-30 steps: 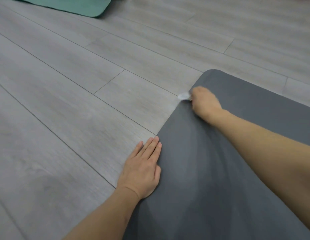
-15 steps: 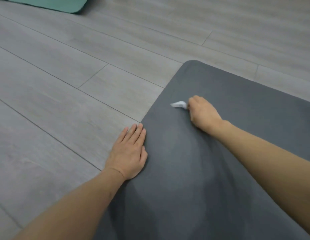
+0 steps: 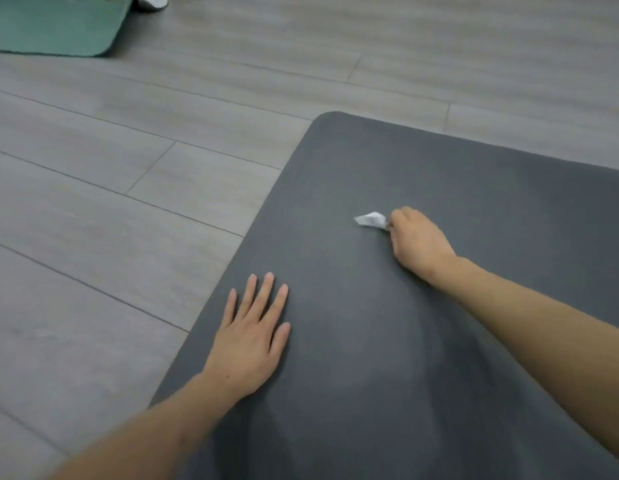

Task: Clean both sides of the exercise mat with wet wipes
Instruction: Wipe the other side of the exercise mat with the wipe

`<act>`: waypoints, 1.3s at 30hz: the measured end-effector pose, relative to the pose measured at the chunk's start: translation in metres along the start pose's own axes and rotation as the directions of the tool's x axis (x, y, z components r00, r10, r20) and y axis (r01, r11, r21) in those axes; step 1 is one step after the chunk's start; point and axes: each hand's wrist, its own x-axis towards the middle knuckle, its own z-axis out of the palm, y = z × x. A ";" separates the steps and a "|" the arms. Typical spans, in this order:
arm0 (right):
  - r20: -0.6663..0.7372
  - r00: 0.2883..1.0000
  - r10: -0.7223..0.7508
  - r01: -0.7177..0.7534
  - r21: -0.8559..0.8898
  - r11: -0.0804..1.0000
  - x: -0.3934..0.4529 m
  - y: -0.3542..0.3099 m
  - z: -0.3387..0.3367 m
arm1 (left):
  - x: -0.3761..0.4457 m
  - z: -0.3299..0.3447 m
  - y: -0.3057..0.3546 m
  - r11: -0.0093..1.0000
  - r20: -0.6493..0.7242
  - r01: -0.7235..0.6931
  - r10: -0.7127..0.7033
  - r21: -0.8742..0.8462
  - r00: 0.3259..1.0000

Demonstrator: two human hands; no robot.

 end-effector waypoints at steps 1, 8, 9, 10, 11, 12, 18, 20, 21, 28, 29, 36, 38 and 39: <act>-0.012 0.989 0.146 -0.145 0.041 0.989 0.005 0.006 0.000 | -0.005 0.003 0.009 0.999 0.014 0.039 -0.038 -0.010 0.999; 0.239 0.761 -0.603 0.547 0.264 0.795 -0.157 -0.125 0.008 | -0.006 0.003 0.014 0.995 0.002 0.095 -0.095 -0.012 0.995; 0.260 0.694 -0.672 0.615 0.272 0.740 -0.160 -0.117 0.005 | -0.006 0.004 0.013 0.995 0.009 0.098 -0.098 -0.016 0.995; 0.249 0.698 -0.672 0.628 0.238 0.741 -0.149 -0.101 0.002 | -0.006 0.004 0.013 0.995 0.013 0.096 -0.096 -0.020 0.995; 0.200 0.778 -0.595 0.570 0.174 0.803 -0.129 -0.079 0.001 | -0.007 0.003 0.013 0.996 0.022 0.091 -0.090 -0.017 0.996; 0.124 0.878 -0.462 0.454 0.092 0.886 -0.104 -0.052 0.002 | -0.007 0.002 0.012 0.996 0.037 0.088 -0.087 -0.008 0.996; -0.023 0.999 -0.032 0.034 0.051 0.998 -0.080 -0.042 0.004 | -0.016 -0.005 -0.002 0.999 0.097 0.015 -0.012 -0.034 0.995; 0.078 0.948 -0.309 0.289 0.196 0.937 -0.137 -0.099 0.010 | -0.033 -0.001 -0.012 1.000 0.060 0.002 -0.001 -0.009 0.998; 0.178 0.873 -0.454 0.401 0.269 0.876 -0.166 -0.121 0.006 | -0.039 0.001 -0.016 1.000 0.043 -0.004 0.004 0.006 0.999; 0.071 0.971 -0.230 0.232 -0.014 0.973 -0.089 -0.008 -0.007 | -0.043 0.002 -0.018 1.000 0.007 -0.008 0.008 -0.015 1.000; 0.030 0.996 -0.088 0.089 -0.034 0.995 -0.077 0.009 -0.009 | -0.044 0.003 -0.018 1.000 0.003 -0.008 0.008 -0.013 1.000; 0.221 0.859 -0.461 0.413 0.232 0.881 -0.185 -0.095 -0.005 | -0.045 0.005 -0.020 1.000 0.007 -0.006 0.006 -0.022 1.000; 0.285 0.727 -0.624 0.563 0.274 0.780 -0.194 -0.095 -0.011 | -0.045 0.004 -0.024 0.998 0.016 -0.028 0.028 -0.053 0.999; 0.270 0.734 -0.623 0.579 0.229 0.782 -0.177 -0.082 -0.013 | -0.045 0.004 -0.026 0.996 0.015 -0.042 0.043 -0.076 0.999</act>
